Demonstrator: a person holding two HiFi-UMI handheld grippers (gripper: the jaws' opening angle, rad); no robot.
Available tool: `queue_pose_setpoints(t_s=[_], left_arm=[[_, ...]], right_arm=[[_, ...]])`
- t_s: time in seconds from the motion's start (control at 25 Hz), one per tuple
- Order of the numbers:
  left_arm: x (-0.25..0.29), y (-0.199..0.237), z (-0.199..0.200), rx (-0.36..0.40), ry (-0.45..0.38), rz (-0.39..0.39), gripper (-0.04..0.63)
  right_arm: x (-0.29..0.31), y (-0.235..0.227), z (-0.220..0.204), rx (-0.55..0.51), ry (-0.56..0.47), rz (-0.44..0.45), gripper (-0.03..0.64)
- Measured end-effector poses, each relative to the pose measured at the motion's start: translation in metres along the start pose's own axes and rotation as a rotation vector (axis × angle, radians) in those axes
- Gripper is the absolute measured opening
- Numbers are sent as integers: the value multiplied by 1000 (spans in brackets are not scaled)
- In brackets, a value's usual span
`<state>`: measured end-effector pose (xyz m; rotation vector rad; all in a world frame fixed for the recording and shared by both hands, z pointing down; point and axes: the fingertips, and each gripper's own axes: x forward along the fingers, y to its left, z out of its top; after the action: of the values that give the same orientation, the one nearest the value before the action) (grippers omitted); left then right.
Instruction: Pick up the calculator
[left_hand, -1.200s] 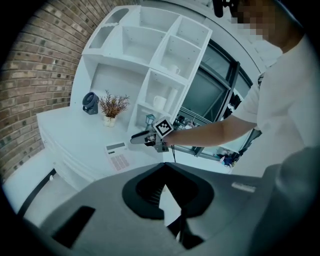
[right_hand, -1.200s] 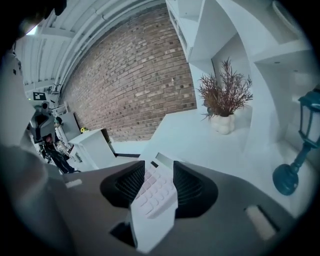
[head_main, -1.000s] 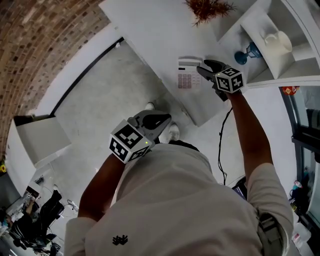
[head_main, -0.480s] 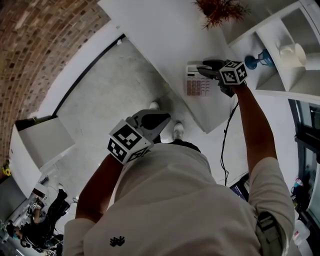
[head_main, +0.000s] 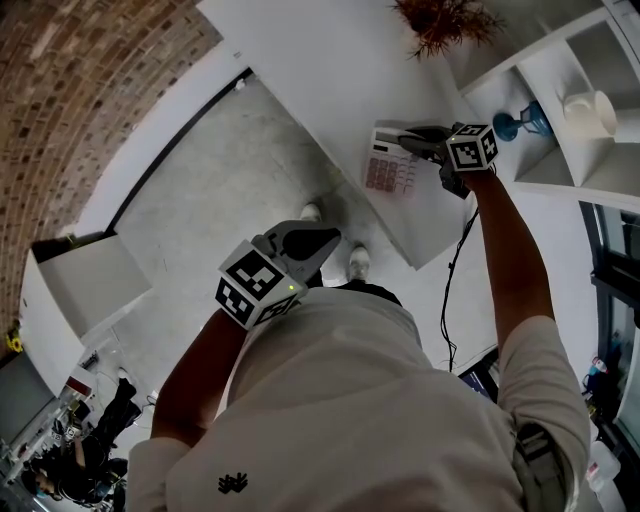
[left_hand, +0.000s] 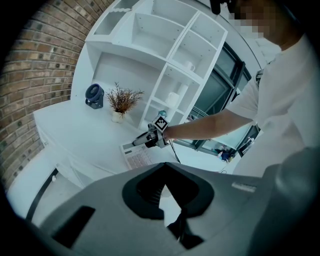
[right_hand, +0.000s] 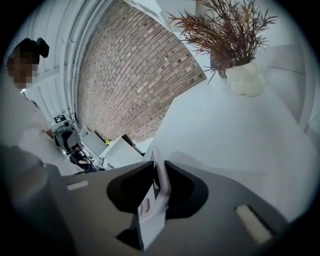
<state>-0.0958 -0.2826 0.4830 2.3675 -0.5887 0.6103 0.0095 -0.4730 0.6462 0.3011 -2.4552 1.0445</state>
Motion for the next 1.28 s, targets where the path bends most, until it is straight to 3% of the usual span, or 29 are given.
queue_pose_setpoints(t_s=[0.88, 1.28], left_arm=[[10, -47, -6, 20, -44, 13, 6], [19, -80, -10, 28, -85, 23, 6]], right_arm=[[-47, 40, 21, 97, -260, -40, 60], [-87, 79, 39, 59, -350, -57, 60]])
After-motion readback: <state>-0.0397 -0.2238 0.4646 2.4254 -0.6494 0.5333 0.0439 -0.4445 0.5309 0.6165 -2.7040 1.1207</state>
